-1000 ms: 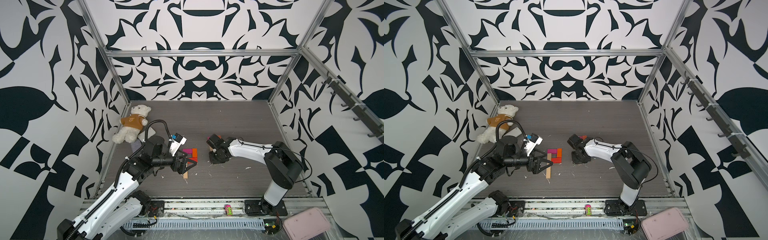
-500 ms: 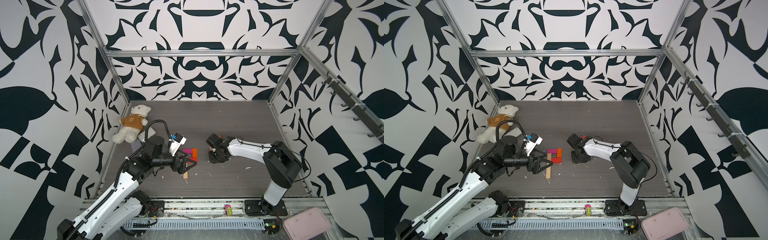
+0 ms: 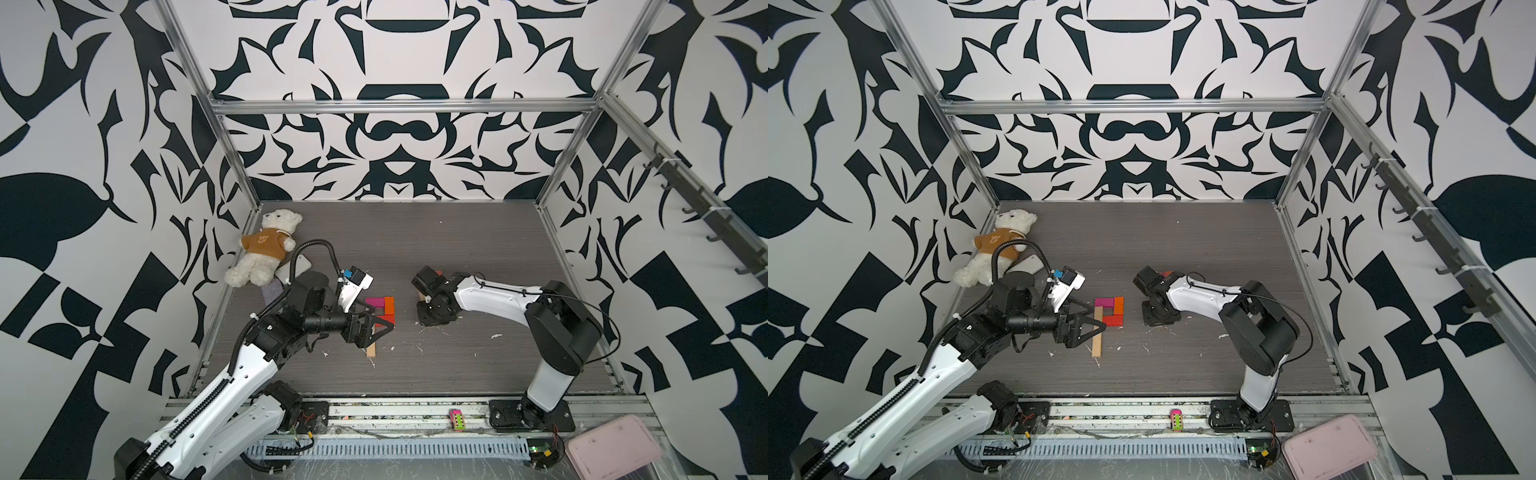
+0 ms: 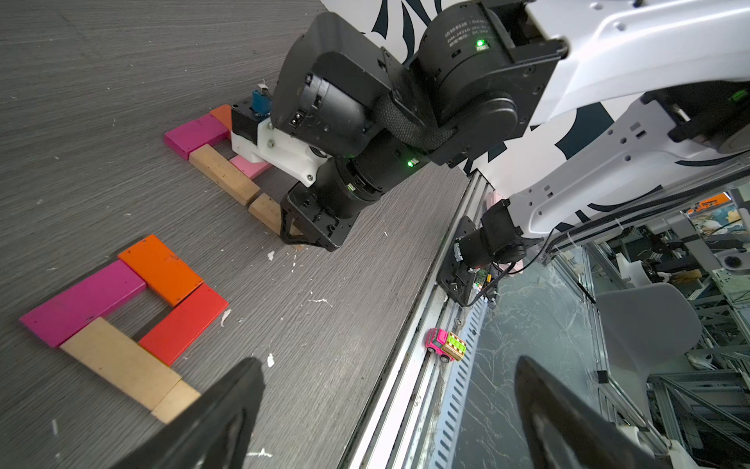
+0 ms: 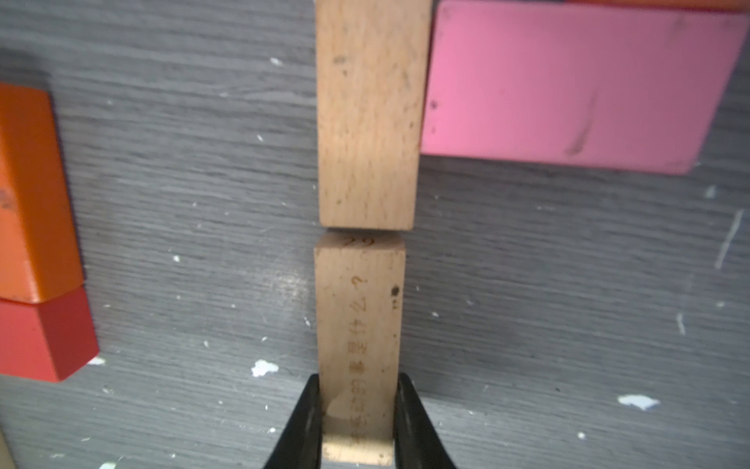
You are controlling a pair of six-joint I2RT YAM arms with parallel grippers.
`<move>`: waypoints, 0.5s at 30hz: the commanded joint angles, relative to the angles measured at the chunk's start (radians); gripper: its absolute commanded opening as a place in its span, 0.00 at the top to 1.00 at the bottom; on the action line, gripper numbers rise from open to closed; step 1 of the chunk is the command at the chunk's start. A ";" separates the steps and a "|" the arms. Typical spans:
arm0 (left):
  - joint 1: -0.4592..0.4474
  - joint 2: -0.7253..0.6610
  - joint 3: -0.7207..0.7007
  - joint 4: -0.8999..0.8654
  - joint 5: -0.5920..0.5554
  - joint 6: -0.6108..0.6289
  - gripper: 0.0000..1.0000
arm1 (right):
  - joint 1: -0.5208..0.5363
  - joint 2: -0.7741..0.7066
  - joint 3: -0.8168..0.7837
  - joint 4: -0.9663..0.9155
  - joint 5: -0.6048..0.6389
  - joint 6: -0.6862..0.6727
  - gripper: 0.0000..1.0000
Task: Assemble the letter p with building blocks
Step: Assemble the building block at the center of the board.
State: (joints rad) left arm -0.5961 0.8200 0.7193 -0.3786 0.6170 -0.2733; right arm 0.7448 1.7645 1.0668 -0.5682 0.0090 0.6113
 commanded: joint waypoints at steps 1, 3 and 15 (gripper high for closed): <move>-0.001 0.002 -0.008 0.011 0.019 -0.003 0.01 | -0.011 0.018 0.020 -0.006 0.029 0.018 0.91; -0.001 0.003 -0.008 0.010 0.017 -0.002 0.01 | -0.011 0.022 0.025 -0.007 0.033 0.021 0.91; -0.001 0.004 -0.008 0.010 0.017 -0.004 0.01 | -0.018 0.027 0.020 0.003 0.014 0.025 0.91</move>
State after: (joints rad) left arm -0.5961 0.8204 0.7193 -0.3786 0.6182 -0.2798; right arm 0.7349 1.7733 1.0767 -0.5674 0.0074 0.6254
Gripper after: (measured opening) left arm 0.992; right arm 0.270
